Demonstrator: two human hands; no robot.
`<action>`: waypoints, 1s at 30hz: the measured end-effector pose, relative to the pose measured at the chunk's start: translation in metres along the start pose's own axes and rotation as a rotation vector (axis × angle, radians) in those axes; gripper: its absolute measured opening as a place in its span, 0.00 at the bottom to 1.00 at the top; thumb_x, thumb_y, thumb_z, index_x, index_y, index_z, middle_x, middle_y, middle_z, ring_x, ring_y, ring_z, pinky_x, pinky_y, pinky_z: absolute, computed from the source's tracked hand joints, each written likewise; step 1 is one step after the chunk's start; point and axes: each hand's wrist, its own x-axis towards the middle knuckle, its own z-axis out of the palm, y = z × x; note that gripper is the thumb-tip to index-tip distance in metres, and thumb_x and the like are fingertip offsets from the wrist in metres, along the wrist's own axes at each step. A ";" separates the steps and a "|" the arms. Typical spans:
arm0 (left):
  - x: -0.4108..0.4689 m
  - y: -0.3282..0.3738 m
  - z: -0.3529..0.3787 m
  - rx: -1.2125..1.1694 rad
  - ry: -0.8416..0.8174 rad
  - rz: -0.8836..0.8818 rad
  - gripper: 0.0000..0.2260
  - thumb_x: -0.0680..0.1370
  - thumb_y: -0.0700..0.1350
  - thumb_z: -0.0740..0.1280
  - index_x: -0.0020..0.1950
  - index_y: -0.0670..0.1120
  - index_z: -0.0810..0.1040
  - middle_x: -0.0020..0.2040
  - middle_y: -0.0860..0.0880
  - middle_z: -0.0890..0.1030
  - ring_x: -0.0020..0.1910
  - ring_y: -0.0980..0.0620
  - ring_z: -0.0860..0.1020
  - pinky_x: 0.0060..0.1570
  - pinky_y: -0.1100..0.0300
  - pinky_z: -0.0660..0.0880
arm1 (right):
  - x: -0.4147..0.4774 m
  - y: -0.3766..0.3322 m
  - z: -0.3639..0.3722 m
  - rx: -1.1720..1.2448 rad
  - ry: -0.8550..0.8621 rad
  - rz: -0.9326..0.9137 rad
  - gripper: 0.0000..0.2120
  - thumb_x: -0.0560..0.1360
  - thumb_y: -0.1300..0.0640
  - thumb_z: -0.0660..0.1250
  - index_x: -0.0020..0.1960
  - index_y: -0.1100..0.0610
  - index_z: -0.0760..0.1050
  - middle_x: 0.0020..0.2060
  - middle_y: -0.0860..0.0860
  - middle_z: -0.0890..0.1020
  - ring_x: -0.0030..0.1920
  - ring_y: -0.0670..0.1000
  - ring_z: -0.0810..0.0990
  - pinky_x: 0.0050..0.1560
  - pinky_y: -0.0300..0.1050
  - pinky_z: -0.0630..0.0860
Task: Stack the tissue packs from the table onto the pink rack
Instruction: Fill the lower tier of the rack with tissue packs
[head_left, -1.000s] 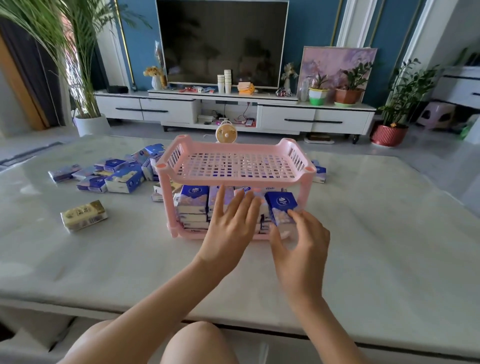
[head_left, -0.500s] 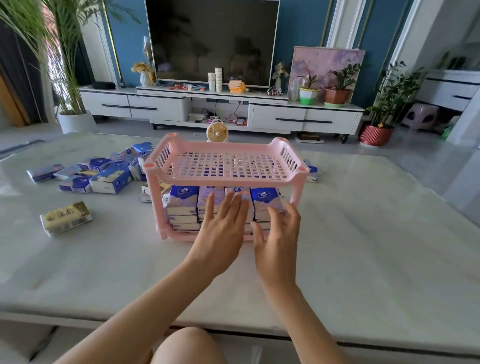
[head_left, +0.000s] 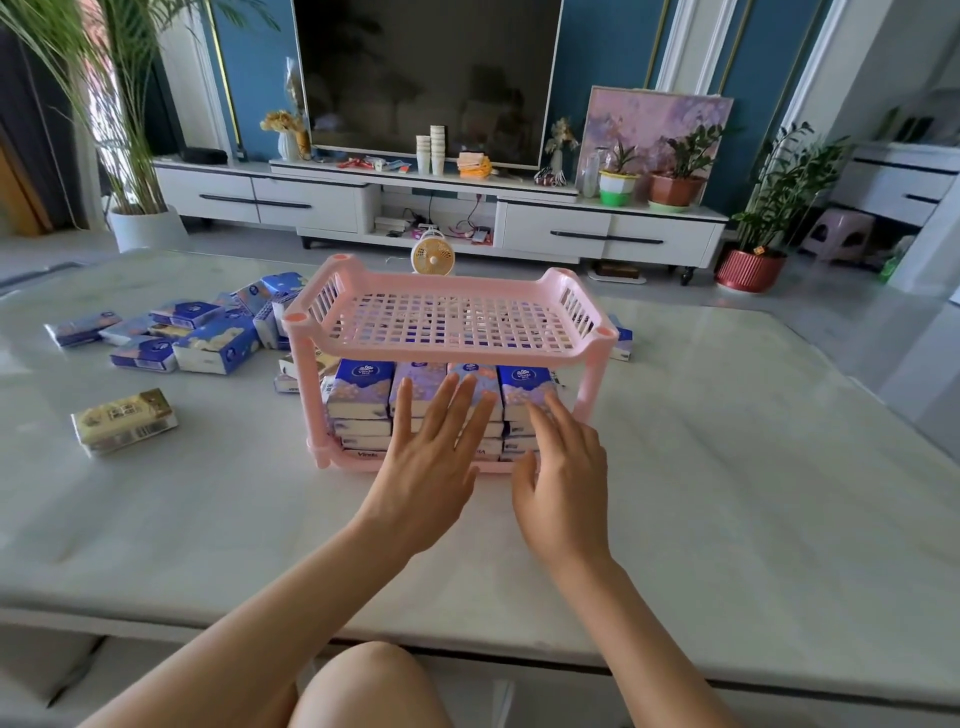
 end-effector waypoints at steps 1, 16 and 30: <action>-0.001 0.000 0.000 -0.019 0.016 0.003 0.35 0.67 0.47 0.73 0.70 0.39 0.64 0.69 0.38 0.68 0.70 0.40 0.64 0.66 0.37 0.52 | 0.000 0.000 -0.001 0.019 0.005 0.007 0.23 0.67 0.66 0.61 0.62 0.62 0.74 0.62 0.58 0.76 0.58 0.59 0.77 0.55 0.51 0.74; -0.026 0.013 0.014 -0.335 0.079 0.068 0.14 0.69 0.39 0.57 0.52 0.42 0.76 0.54 0.43 0.77 0.48 0.45 0.74 0.46 0.56 0.67 | -0.020 0.011 -0.001 0.262 -0.097 0.273 0.15 0.70 0.73 0.62 0.54 0.62 0.75 0.61 0.56 0.76 0.61 0.55 0.75 0.52 0.32 0.67; 0.005 0.023 0.012 -0.152 0.113 0.028 0.27 0.71 0.43 0.55 0.70 0.40 0.63 0.71 0.42 0.67 0.72 0.42 0.56 0.71 0.44 0.47 | -0.017 -0.010 0.010 0.412 -0.168 0.339 0.14 0.73 0.69 0.63 0.58 0.61 0.68 0.75 0.55 0.51 0.70 0.48 0.62 0.52 0.24 0.60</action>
